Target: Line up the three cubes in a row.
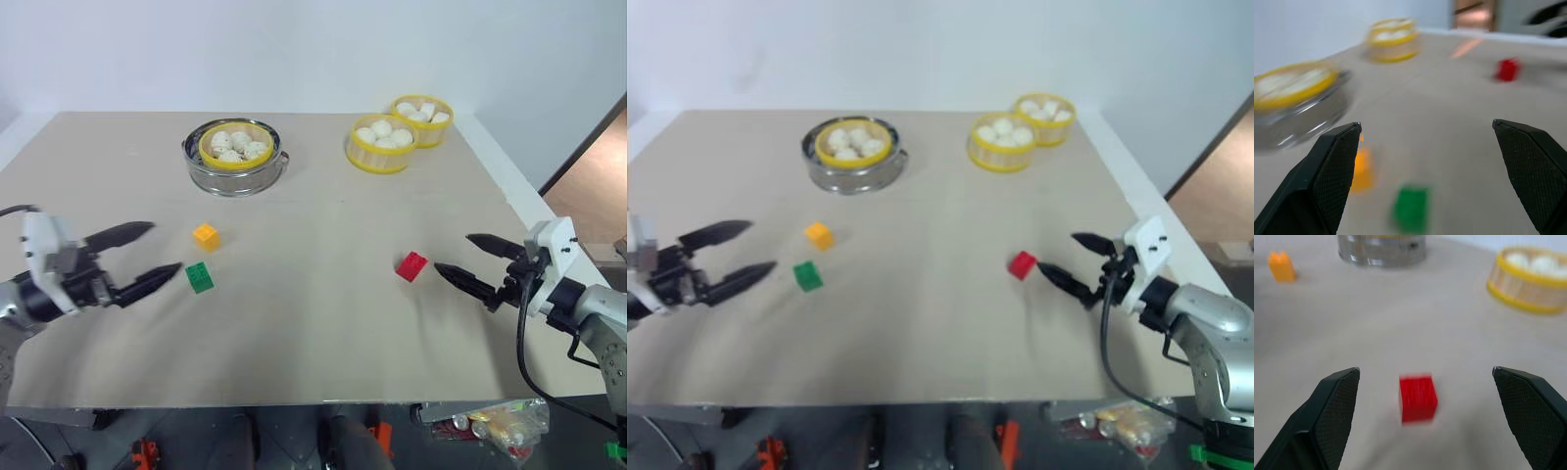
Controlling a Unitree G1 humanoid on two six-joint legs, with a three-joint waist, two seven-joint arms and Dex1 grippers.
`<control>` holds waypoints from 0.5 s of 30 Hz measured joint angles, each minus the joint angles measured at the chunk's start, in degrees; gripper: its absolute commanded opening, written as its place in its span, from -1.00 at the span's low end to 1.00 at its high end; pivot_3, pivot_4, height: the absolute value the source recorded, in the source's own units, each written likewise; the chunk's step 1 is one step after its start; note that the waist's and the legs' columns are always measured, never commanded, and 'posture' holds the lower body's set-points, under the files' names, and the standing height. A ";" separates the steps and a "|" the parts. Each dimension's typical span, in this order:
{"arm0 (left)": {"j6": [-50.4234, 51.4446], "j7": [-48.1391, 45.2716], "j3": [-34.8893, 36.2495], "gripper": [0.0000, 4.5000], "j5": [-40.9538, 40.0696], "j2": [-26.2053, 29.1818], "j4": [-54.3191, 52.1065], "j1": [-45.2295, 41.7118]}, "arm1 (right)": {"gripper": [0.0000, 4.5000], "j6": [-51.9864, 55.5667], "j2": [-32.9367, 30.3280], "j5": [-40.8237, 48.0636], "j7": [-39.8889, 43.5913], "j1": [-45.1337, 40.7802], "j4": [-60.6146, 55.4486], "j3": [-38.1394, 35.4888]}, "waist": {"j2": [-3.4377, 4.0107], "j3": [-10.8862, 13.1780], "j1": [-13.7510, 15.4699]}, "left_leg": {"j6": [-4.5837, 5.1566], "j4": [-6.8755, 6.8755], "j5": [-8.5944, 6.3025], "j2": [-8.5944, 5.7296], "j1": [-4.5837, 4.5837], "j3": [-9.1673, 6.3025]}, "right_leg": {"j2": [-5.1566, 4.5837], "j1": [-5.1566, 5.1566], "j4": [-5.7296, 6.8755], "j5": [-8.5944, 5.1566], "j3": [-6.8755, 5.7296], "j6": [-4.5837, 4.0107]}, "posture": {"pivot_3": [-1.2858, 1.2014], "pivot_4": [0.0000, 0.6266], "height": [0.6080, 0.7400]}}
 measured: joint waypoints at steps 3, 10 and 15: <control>4.59 -0.30 -9.30 0.98 -1.45 -2.68 -2.42 -4.37 | 1.00 -0.80 1.61 -2.52 -1.11 -3.06 1.08 4.56 | -0.01 0.01 -0.01 | 0.02 0.05 0.01 0.01 -0.12 -0.10 | 0.28 -0.04 0.01 0.00 0.18 0.11 | 0.03 -0.52 1.00; 5.97 -5.75 -19.25 0.98 2.57 -4.46 2.87 -12.57 | 1.00 -1.96 2.98 -6.87 -0.61 -8.72 6.98 11.91 | 0.01 0.03 -0.04 | 0.08 0.05 0.01 0.06 -0.11 -0.25 | 0.60 -0.06 0.08 -0.01 0.30 0.09 | 0.03 -0.52 1.00; 2.53 -8.85 -23.50 0.98 7.60 -6.78 7.00 -15.50 | 1.00 -3.62 3.69 -9.10 0.36 -11.26 11.98 14.75 | 0.00 0.03 -0.03 | 0.09 0.10 0.01 0.04 -0.17 -0.22 | 0.58 -0.04 0.06 0.00 0.36 0.14 | 0.03 -0.52 1.00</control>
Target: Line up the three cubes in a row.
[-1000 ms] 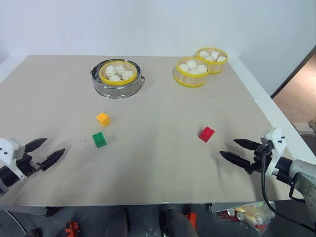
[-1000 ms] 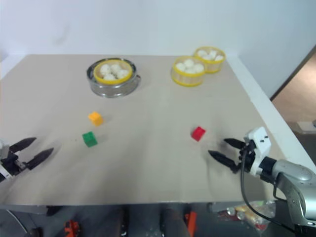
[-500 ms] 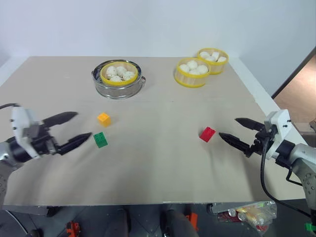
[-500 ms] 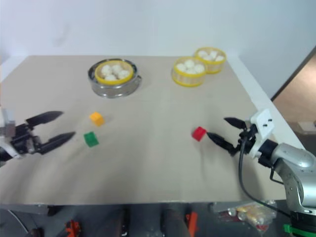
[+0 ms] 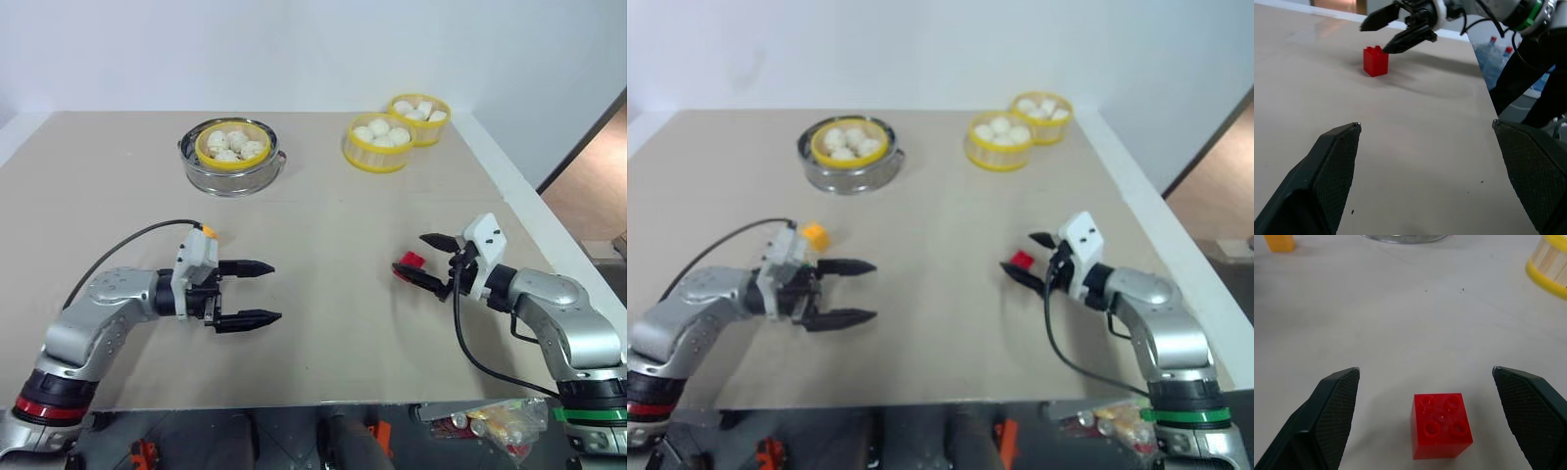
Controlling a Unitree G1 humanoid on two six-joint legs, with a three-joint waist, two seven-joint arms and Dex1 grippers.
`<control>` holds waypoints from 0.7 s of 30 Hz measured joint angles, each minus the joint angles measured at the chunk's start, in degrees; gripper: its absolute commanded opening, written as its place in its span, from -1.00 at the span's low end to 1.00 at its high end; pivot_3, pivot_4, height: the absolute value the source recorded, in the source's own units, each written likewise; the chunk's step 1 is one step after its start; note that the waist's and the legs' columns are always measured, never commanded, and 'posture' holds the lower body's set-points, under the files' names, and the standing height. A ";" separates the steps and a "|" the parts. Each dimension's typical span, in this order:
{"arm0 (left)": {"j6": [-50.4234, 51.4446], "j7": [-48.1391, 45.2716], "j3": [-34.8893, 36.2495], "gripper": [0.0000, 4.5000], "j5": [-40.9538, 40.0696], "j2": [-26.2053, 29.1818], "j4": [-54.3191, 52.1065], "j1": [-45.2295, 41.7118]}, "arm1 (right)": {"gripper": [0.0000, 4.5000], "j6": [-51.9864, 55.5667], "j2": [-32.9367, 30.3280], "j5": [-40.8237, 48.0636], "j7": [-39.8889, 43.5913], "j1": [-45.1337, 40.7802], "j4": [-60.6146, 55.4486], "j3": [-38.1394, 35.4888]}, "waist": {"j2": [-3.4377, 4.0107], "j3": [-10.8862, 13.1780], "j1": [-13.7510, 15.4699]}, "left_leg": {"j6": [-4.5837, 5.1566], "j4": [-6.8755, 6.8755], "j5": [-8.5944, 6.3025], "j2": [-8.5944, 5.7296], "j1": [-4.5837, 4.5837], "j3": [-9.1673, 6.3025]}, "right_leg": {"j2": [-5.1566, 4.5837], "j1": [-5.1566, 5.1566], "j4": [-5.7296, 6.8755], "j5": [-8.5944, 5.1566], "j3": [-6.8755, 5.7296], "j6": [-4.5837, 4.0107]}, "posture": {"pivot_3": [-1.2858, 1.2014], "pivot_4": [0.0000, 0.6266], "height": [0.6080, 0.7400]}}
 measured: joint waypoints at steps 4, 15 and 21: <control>-2.79 -0.97 -2.29 0.98 3.20 -2.40 1.61 -0.90 | 1.00 -0.90 0.97 -1.20 0.31 -1.37 4.16 0.97 | 0.00 0.00 0.00 | 0.03 0.03 -0.01 0.00 0.01 0.01 | 0.01 0.00 0.01 0.08 0.02 0.15 | 0.03 -0.52 1.00; -6.12 0.46 -3.42 1.00 6.67 -5.65 1.79 -0.87 | 0.07 -2.20 2.63 -3.51 2.74 -3.70 13.32 2.62 | 0.01 0.00 -0.05 | 0.04 0.08 -0.01 0.01 0.03 0.01 | 0.05 0.02 0.04 0.20 0.08 0.32 | 0.03 -0.52 1.00; -6.30 1.66 -3.11 1.00 7.17 -6.08 1.72 0.76 | -0.44 -0.87 3.62 -2.50 4.42 -3.78 12.60 2.66 | 0.01 0.00 -0.03 | 0.04 0.11 -0.01 0.00 0.02 0.01 | 0.05 0.02 0.04 0.21 0.09 0.34 | 0.03 -0.52 1.00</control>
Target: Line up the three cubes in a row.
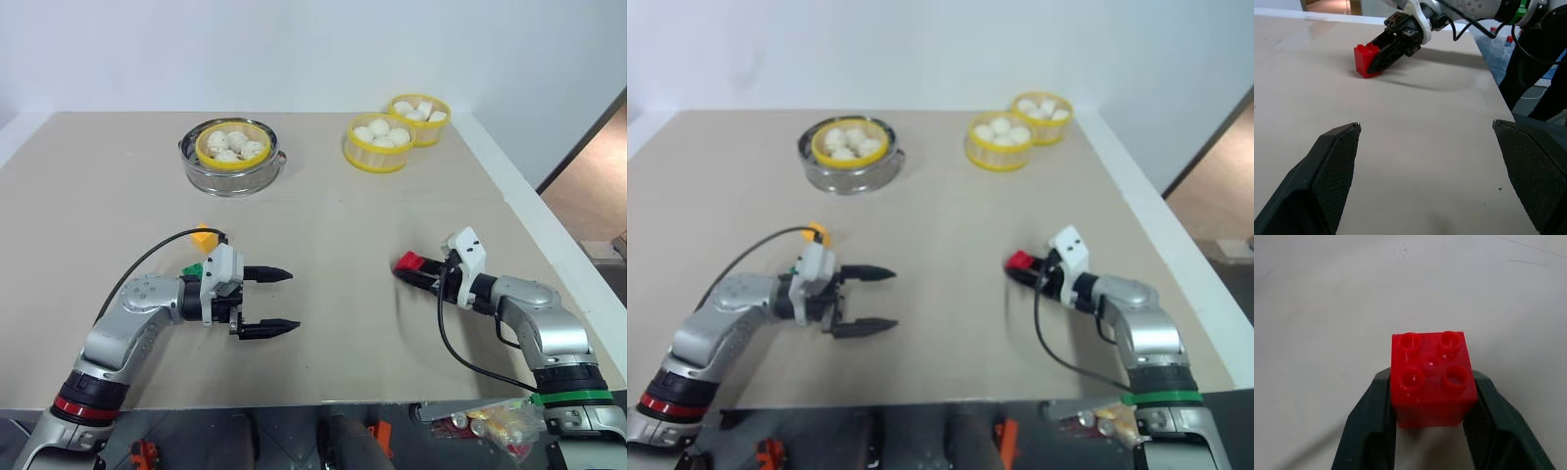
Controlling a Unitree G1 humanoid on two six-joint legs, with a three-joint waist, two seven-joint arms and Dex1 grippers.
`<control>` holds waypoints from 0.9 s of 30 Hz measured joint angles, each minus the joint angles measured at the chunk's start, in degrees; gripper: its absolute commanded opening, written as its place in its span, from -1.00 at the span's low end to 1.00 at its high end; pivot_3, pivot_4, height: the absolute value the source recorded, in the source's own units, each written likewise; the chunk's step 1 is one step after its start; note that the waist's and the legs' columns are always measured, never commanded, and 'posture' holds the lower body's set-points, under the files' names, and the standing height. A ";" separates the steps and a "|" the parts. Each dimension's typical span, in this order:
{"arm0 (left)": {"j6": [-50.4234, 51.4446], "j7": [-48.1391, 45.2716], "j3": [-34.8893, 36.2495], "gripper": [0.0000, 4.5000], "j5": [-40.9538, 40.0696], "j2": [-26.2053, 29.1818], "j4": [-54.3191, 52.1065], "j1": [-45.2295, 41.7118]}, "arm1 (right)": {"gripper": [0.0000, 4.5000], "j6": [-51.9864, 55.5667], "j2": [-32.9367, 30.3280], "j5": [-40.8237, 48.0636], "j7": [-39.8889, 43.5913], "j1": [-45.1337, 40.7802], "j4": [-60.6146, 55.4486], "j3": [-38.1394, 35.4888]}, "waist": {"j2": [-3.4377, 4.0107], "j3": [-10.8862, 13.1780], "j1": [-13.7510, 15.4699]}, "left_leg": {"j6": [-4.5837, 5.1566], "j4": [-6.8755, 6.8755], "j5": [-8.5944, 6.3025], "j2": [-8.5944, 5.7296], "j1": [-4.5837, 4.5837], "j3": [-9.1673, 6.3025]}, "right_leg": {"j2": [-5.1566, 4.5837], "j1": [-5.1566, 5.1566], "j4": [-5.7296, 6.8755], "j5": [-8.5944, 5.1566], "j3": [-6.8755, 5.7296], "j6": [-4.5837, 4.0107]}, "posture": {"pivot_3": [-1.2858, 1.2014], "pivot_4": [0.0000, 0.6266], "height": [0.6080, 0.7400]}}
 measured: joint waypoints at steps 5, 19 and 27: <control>-0.68 1.98 0.39 1.00 0.23 -0.57 -0.78 0.83 | -0.44 2.00 0.03 0.89 6.16 -5.69 -0.31 3.55 | 0.03 0.02 -0.19 | 0.01 0.07 0.01 0.01 0.02 0.00 | 0.04 -0.02 0.00 0.10 0.06 -0.07 | 0.03 -0.52 1.00; 3.44 14.32 7.18 1.00 -0.05 0.09 -9.93 10.88 | -0.44 -18.46 8.77 -10.99 27.28 -27.69 26.18 20.69 | 0.02 0.02 0.17 | 0.03 0.09 0.02 0.01 -0.03 -0.03 | 0.03 -0.03 -0.02 0.07 0.02 -0.15 | 0.03 -0.52 1.00; 4.05 15.01 7.84 1.00 -0.03 1.23 -11.04 12.12 | 0.17 -24.85 9.57 -13.41 31.43 -29.58 34.57 20.59 | 0.02 0.02 0.01 | 0.03 0.07 0.02 0.04 0.05 0.02 | 0.07 -0.02 0.02 0.08 0.08 -0.22 | 0.03 -0.52 1.00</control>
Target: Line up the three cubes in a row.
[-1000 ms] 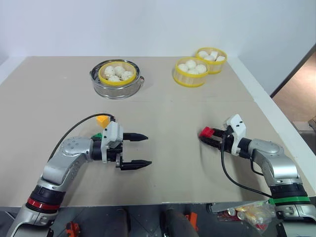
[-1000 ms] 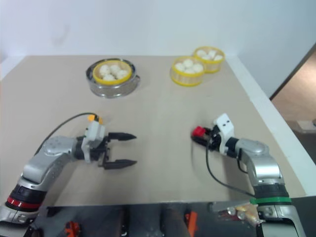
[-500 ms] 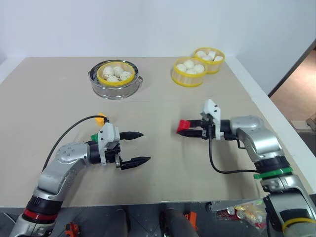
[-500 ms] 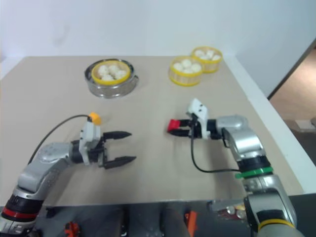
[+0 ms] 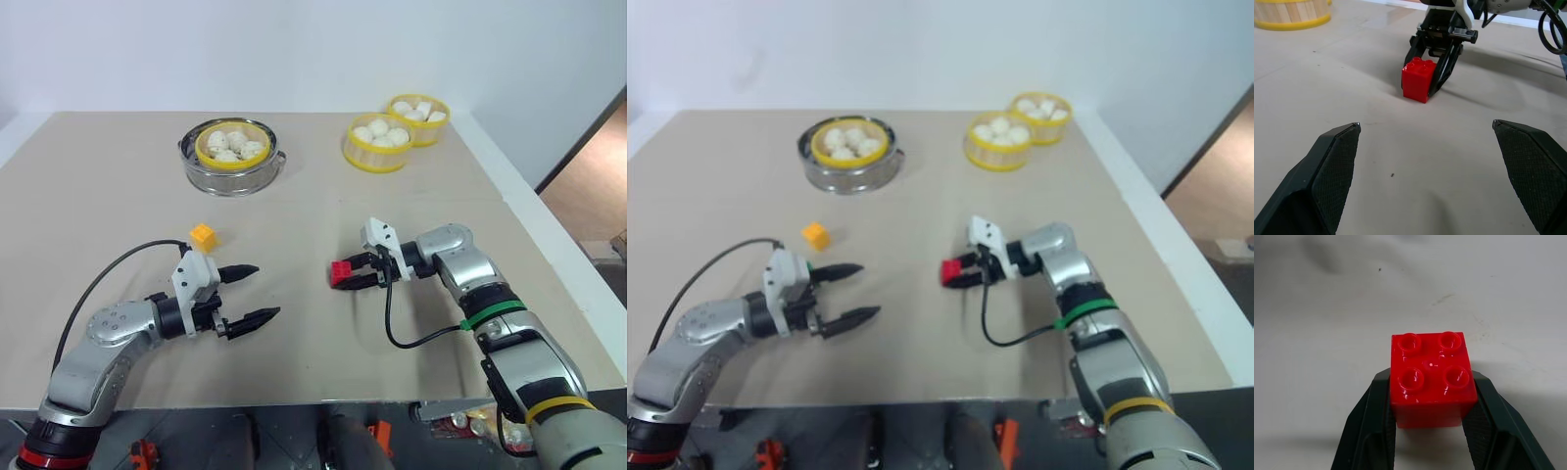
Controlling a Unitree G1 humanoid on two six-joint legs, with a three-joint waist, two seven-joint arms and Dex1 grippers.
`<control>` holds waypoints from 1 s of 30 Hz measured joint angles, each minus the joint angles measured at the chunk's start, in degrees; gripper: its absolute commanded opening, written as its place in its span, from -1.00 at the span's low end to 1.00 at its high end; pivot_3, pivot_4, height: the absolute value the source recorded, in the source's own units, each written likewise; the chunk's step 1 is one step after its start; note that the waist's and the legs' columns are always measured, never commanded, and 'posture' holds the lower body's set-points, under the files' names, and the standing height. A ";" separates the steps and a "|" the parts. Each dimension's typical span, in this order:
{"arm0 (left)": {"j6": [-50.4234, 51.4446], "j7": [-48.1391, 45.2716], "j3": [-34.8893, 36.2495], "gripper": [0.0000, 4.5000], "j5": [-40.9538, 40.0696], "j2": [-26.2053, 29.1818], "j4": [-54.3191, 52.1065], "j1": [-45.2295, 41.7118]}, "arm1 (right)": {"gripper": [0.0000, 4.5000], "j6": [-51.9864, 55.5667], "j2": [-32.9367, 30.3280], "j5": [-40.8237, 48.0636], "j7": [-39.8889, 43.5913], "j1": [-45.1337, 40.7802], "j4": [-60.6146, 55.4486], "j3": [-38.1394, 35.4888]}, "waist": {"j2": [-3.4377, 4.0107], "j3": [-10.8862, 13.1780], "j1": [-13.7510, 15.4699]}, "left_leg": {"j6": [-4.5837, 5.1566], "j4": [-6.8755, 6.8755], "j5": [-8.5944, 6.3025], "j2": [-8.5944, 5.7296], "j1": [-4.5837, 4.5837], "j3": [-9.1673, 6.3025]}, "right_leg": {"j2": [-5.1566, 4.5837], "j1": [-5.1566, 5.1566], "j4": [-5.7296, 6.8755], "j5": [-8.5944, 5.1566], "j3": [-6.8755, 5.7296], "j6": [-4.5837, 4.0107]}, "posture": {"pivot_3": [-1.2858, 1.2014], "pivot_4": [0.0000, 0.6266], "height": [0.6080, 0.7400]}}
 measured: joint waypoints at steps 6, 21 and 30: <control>0.10 1.42 -0.03 1.00 0.04 -0.08 0.00 -0.50 | 0.97 -1.03 0.44 -0.61 1.70 -0.18 1.24 -0.39 | 0.00 0.00 -0.09 | 0.00 0.01 0.00 0.00 0.05 0.05 | -0.01 0.01 0.00 0.02 0.05 -0.08 | 0.03 -0.52 1.00; -5.24 19.38 12.03 1.00 6.41 -5.91 -4.44 10.46 | 0.97 6.69 -0.46 5.50 -7.26 8.33 -22.69 -9.46 | 0.00 0.00 0.08 | -0.06 -0.11 -0.04 0.01 0.01 0.06 | -0.05 -0.06 0.01 -0.08 0.03 -0.07 | 0.03 -0.52 1.00; -8.12 -6.88 17.62 1.00 -0.94 11.41 15.04 0.17 | 0.97 18.54 -1.84 13.33 -4.98 9.69 -30.38 -9.82 | 0.02 0.01 0.03 | -0.02 -0.10 -0.01 0.04 0.14 0.15 | -0.16 -0.09 0.00 0.06 -0.12 -0.45 | 0.03 -0.52 1.00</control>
